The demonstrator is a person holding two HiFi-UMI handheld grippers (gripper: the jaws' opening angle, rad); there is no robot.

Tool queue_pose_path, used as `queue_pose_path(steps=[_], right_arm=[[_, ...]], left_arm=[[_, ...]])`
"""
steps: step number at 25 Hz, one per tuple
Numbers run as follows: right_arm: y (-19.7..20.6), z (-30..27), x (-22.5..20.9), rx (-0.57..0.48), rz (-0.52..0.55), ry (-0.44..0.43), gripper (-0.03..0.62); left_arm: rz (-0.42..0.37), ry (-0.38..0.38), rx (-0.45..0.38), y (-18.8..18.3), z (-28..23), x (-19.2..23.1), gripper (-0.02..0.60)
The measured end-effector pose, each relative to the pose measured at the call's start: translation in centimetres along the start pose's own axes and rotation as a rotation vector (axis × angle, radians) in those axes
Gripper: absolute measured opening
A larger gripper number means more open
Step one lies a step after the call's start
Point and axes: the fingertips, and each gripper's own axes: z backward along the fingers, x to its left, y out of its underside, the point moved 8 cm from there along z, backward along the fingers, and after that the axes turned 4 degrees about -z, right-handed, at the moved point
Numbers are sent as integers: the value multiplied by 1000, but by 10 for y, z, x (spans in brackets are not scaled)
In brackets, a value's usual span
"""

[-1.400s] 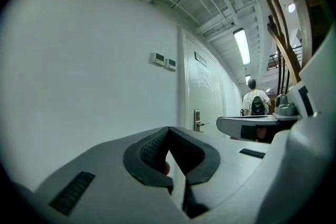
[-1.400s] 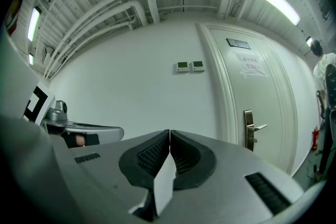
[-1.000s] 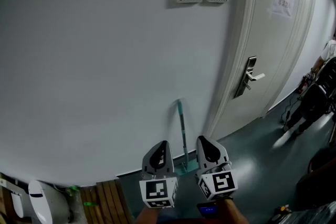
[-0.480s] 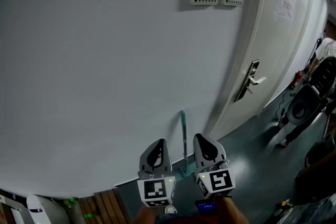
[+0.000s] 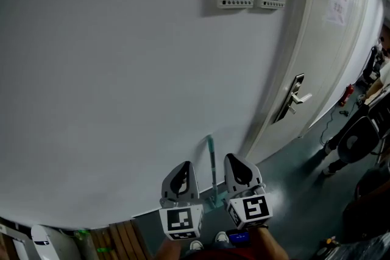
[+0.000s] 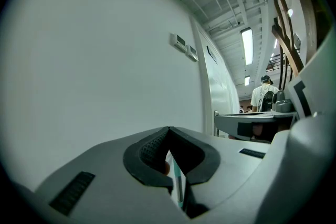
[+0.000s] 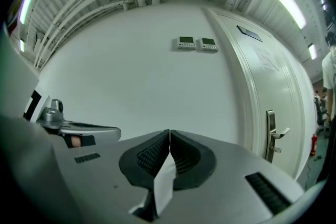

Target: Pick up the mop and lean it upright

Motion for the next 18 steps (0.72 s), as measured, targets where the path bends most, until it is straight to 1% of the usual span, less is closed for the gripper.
queue_pose_path(steps=[8, 13, 18], right_arm=[[5, -4, -12, 8, -6, -34, 18], [13, -5, -13, 33, 12, -43, 18], [24, -11, -14, 69, 5, -43, 18]], left_arm=[[-11, -26, 1, -1, -6, -11, 14], [-12, -38, 3, -1, -5, -15, 14], [-13, -55, 2, -3, -2, -16, 14]])
